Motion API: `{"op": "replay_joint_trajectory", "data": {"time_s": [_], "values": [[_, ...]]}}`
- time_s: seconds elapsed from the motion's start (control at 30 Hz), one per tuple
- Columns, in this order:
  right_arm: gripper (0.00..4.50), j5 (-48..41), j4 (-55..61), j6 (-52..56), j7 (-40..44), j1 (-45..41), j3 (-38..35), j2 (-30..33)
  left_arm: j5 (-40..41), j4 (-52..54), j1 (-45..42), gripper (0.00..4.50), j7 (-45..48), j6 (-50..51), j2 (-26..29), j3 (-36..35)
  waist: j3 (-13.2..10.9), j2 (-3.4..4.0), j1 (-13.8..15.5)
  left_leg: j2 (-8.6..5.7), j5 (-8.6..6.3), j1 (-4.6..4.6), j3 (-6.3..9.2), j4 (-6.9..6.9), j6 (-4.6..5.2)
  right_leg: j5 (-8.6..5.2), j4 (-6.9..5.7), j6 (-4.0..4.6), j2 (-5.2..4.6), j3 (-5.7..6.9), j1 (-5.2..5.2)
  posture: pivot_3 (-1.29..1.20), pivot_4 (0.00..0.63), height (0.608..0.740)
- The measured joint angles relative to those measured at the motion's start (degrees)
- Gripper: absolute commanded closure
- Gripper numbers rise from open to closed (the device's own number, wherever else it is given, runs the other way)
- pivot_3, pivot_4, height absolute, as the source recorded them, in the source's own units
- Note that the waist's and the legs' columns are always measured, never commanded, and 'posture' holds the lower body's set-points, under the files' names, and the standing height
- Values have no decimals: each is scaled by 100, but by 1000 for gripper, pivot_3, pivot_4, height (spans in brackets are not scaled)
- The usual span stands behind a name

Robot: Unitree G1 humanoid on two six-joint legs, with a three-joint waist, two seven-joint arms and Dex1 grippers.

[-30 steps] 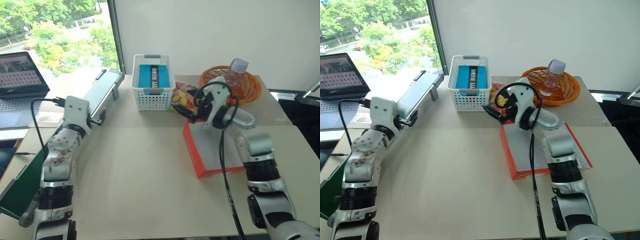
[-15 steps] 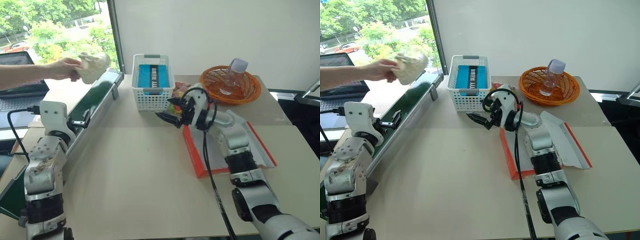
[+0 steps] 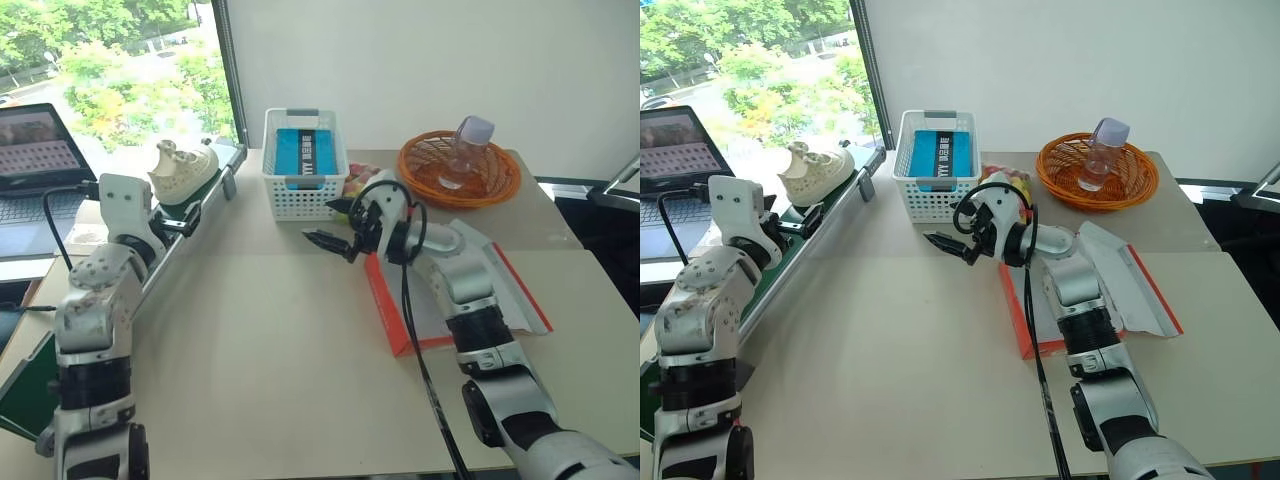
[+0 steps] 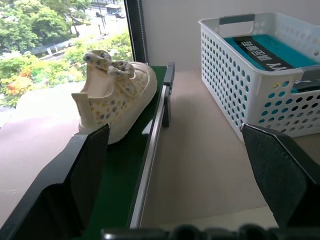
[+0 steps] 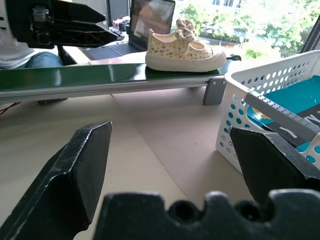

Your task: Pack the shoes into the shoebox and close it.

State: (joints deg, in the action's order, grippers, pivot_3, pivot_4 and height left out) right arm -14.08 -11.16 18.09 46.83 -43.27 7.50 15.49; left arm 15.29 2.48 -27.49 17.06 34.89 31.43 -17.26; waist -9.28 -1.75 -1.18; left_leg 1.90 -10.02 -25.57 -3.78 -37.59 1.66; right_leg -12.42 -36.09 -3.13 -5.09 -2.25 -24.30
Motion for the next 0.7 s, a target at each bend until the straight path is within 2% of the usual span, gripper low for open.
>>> {"op": "replay_joint_trajectory", "data": {"time_s": [0.07,0.23,0.33,0.67,0.7], "values": [[50,0,121,96,-67,72,5,16,-53,-473,-159,0,76,-68,179,20,0,0,-8,2,1,0,1,3,-1,-1,-1,2,3,1,-2,0,150,740],[50,-1,474,370,-201,342,19,141,-308,-2444,-789,0,250,-432,936,-61,-1,-2,-10,1,4,0,1,11,-5,-2,0,5,2,4,-5,0,150,740],[50,-2,568,421,-229,361,23,164,-387,-3115,-1078,0,546,-644,1169,18,-4,-6,4,0,5,-1,0,15,-8,-2,3,5,0,9,-7,0,150,740],[50,-7,684,513,-325,376,44,191,-876,-4848,-1725,0,1879,-1050,1578,873,-4,-8,24,1,9,-2,-2,23,-14,-4,2,9,-1,17,-10,0,150,740],[8,-7,689,516,-324,378,44,206,-953,-4992,-1743,267,1997,-1086,1581,971,-5,-9,21,1,9,-2,-2,24,-14,-4,1,10,-1,18,-11,0,150,740]]}}
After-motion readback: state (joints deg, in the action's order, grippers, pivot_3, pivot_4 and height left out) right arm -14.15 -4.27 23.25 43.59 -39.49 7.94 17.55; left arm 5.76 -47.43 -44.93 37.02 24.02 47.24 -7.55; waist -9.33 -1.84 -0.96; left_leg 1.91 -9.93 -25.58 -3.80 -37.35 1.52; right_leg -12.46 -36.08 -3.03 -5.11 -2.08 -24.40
